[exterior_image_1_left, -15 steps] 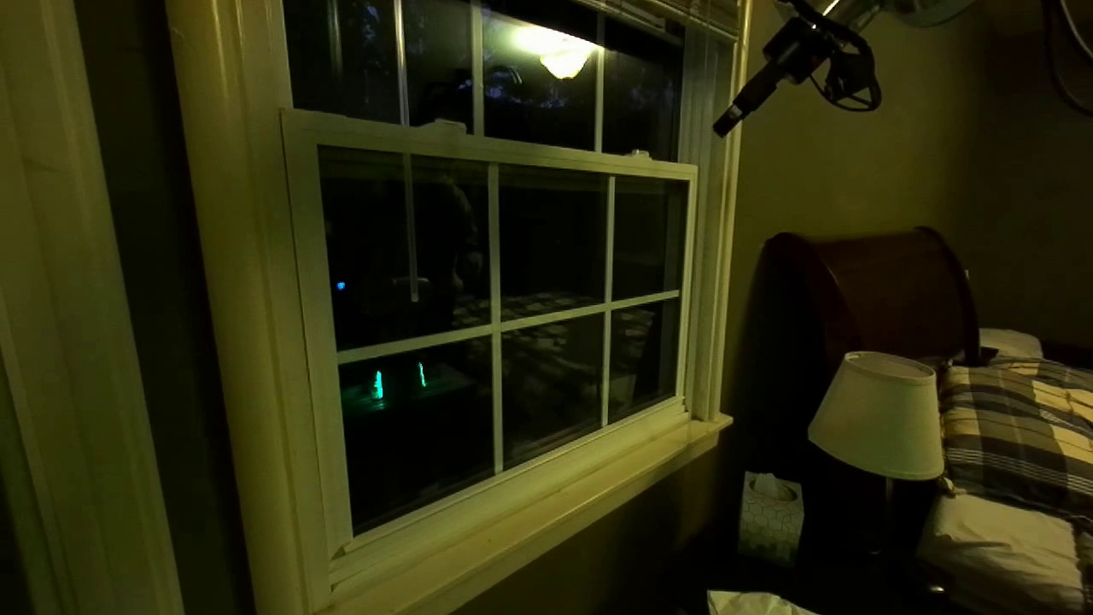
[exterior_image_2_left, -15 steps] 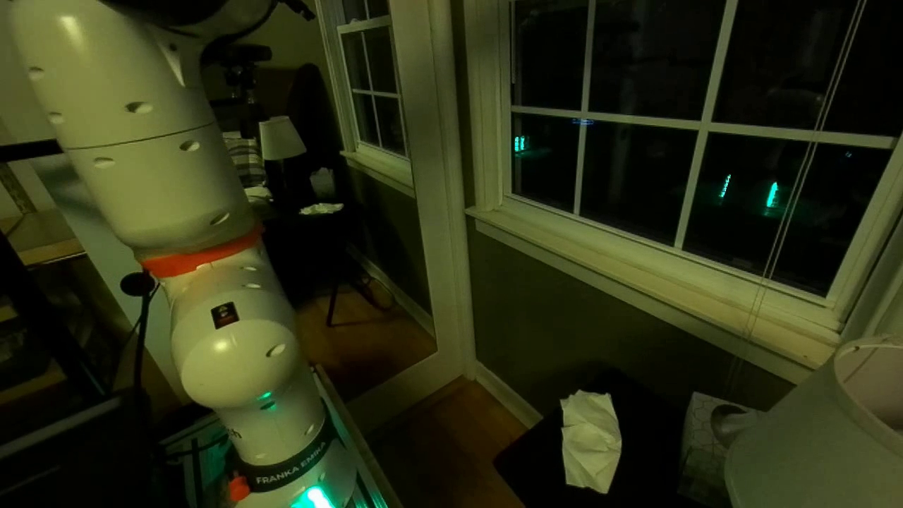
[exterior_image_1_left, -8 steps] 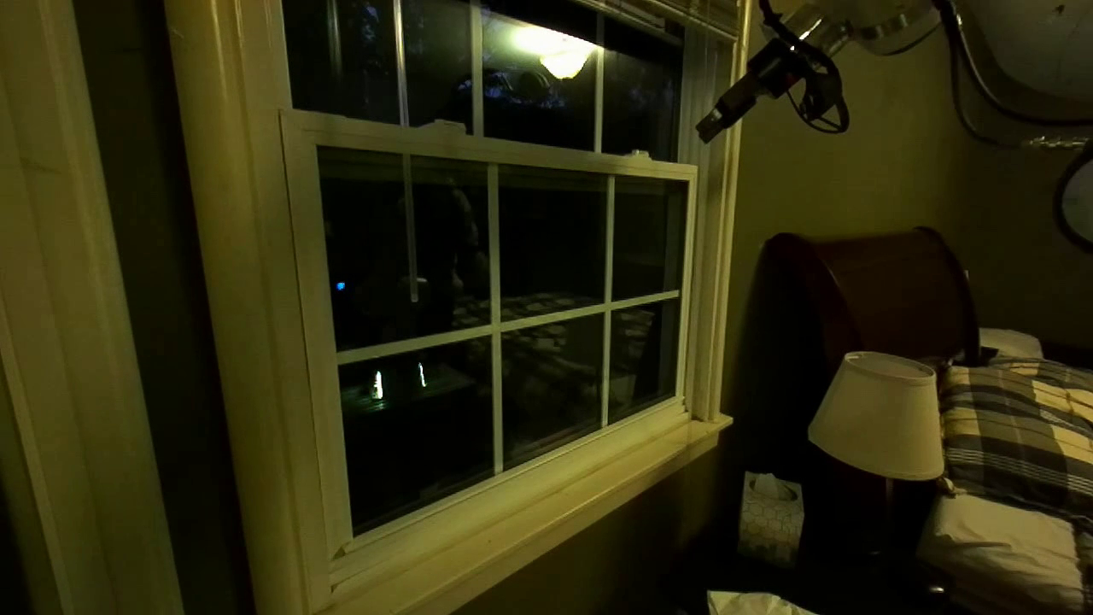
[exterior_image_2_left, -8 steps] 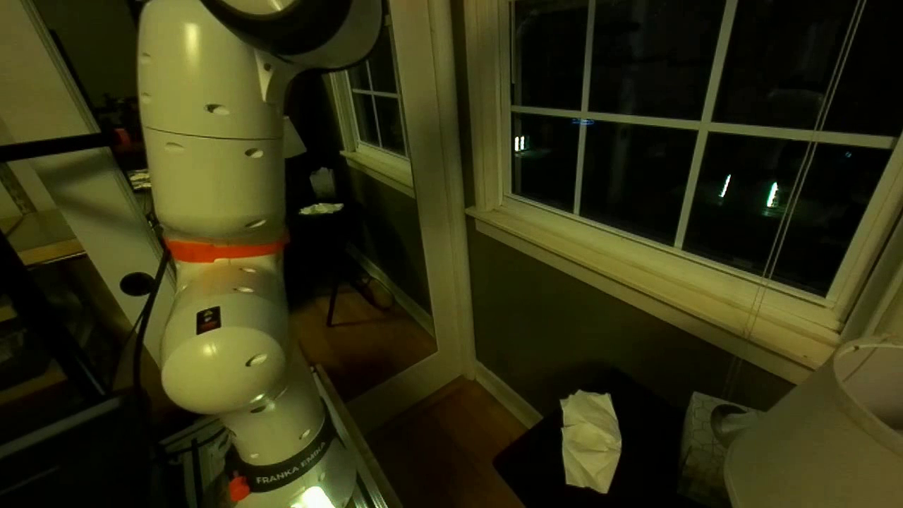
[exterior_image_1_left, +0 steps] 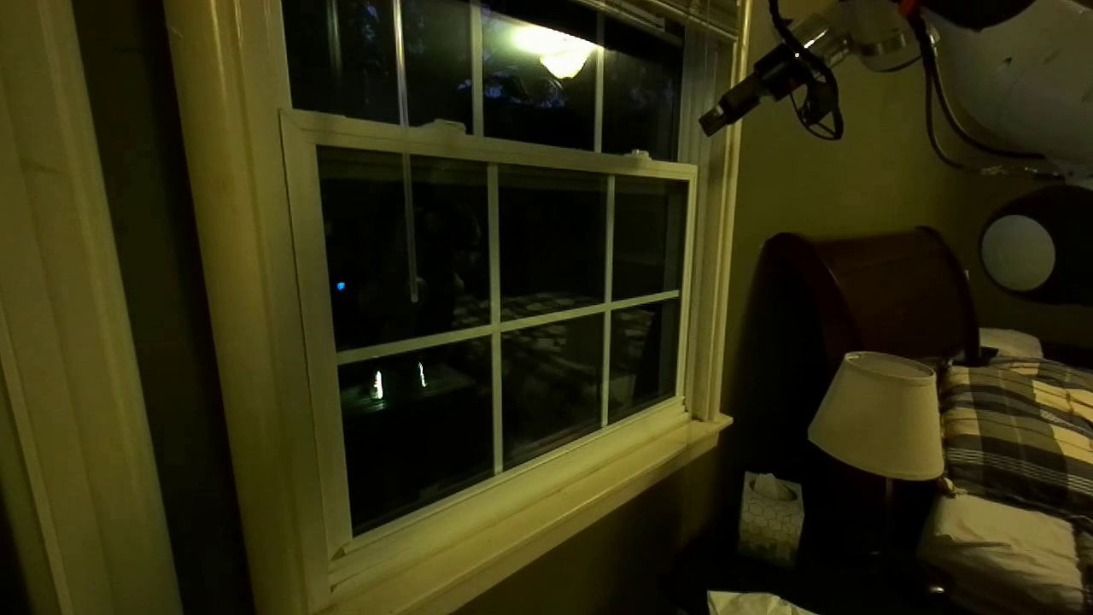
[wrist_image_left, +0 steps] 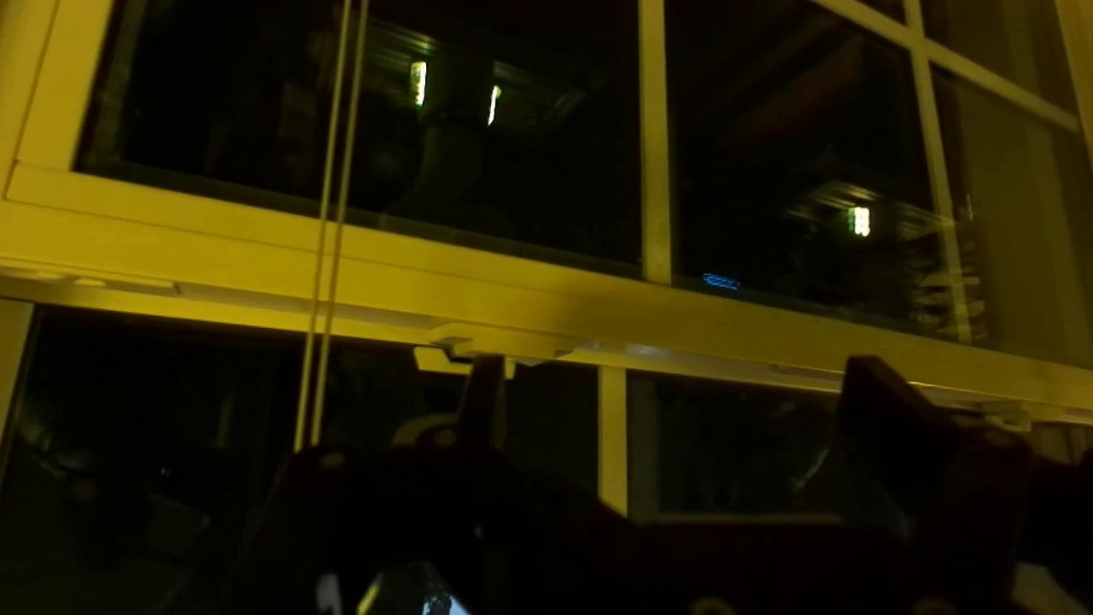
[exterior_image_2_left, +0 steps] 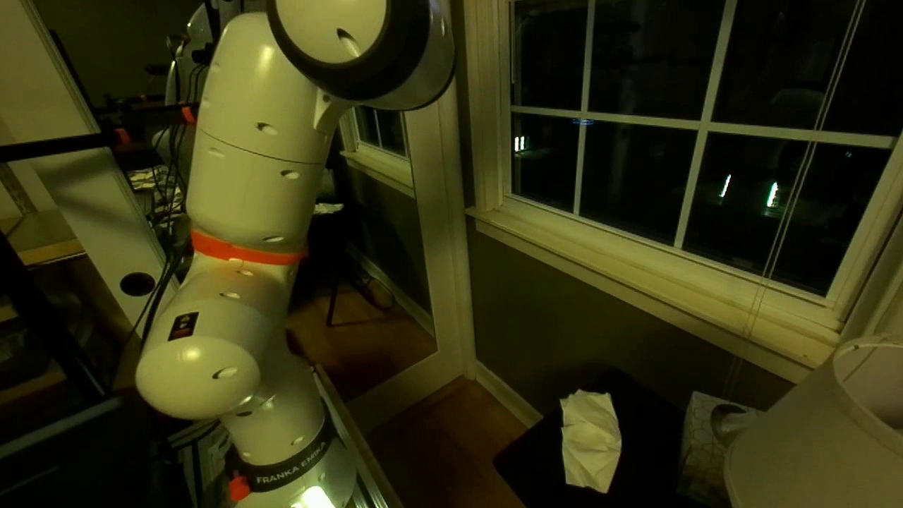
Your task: Push the right lock on the window to the left.
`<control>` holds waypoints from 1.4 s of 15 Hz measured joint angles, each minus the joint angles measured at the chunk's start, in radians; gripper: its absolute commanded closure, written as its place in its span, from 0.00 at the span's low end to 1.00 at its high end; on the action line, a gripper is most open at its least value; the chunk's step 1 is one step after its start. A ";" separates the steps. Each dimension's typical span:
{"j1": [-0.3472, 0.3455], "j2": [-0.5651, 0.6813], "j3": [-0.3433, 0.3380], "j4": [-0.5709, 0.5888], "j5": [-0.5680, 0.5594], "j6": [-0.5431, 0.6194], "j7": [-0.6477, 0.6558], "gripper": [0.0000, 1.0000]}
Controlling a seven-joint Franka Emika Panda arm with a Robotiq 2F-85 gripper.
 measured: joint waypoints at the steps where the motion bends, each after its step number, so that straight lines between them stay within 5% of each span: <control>1: -0.003 0.007 0.000 0.012 0.002 0.000 0.003 0.00; 8: 0.001 0.024 0.006 0.029 0.002 0.000 0.019 0.00; 14: -0.085 0.105 0.290 0.081 -0.061 0.068 0.058 0.00; 21: -0.097 0.179 0.437 0.148 -0.135 0.330 0.060 0.00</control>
